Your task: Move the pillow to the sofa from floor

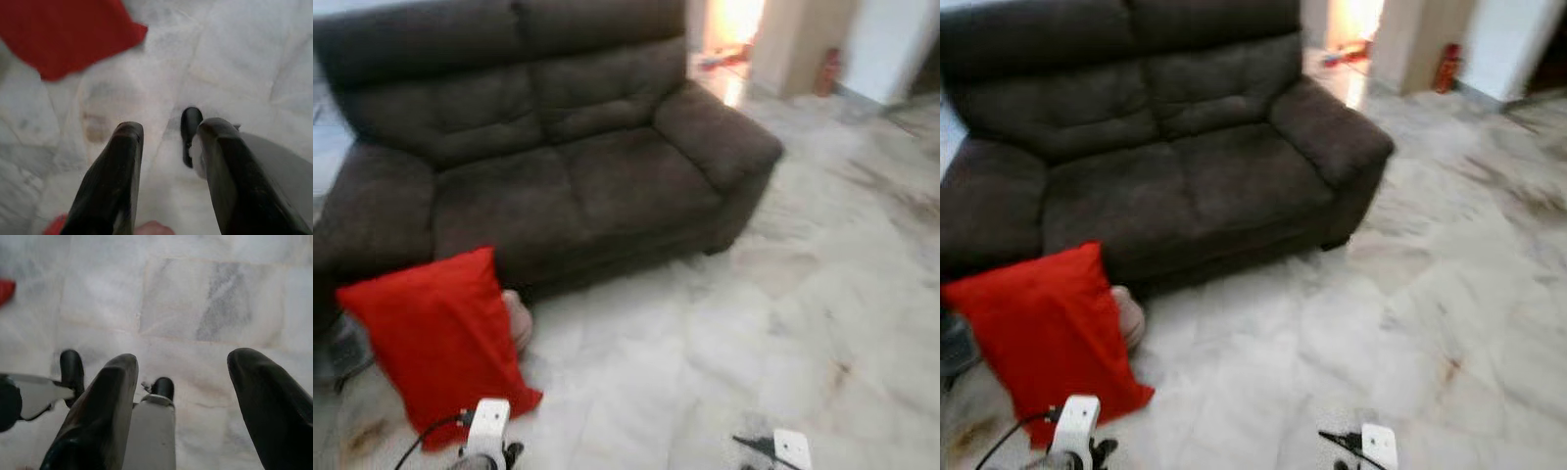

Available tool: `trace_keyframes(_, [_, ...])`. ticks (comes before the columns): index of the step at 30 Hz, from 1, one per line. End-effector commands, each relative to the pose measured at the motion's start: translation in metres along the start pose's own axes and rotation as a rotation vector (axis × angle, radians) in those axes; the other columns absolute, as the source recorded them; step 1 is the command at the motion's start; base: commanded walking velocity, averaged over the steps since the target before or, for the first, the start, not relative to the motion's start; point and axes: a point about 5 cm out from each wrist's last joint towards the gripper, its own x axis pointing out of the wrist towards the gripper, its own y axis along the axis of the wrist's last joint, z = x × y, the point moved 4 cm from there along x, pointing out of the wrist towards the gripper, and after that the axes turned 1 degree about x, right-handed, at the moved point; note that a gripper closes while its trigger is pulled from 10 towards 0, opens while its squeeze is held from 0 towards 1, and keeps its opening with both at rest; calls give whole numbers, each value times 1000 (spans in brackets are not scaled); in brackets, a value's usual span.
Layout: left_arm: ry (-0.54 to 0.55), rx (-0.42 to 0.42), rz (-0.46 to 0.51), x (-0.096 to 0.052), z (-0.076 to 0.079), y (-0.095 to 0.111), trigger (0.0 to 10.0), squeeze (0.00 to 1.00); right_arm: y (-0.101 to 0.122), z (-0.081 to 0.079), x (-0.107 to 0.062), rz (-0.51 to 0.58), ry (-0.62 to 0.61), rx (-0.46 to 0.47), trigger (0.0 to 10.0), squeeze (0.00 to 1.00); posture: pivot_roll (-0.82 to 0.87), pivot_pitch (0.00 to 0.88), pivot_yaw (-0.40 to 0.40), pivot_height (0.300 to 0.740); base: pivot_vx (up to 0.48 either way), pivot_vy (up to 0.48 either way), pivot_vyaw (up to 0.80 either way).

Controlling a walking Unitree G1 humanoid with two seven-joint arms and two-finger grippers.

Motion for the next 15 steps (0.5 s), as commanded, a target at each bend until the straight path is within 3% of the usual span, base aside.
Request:
trace_keyframes(1, [0,6,-24,0,1,-5,10000,0,-5,0,-1,-13,2,7,10000,0,81,26,-27,740,0,0,800])
trace_keyframes(15, [-2,6,-26,0,1,-6,10000,0,-6,-1,-1,-18,6,-2,10000,0,80,20,-23,740,0,0,800])
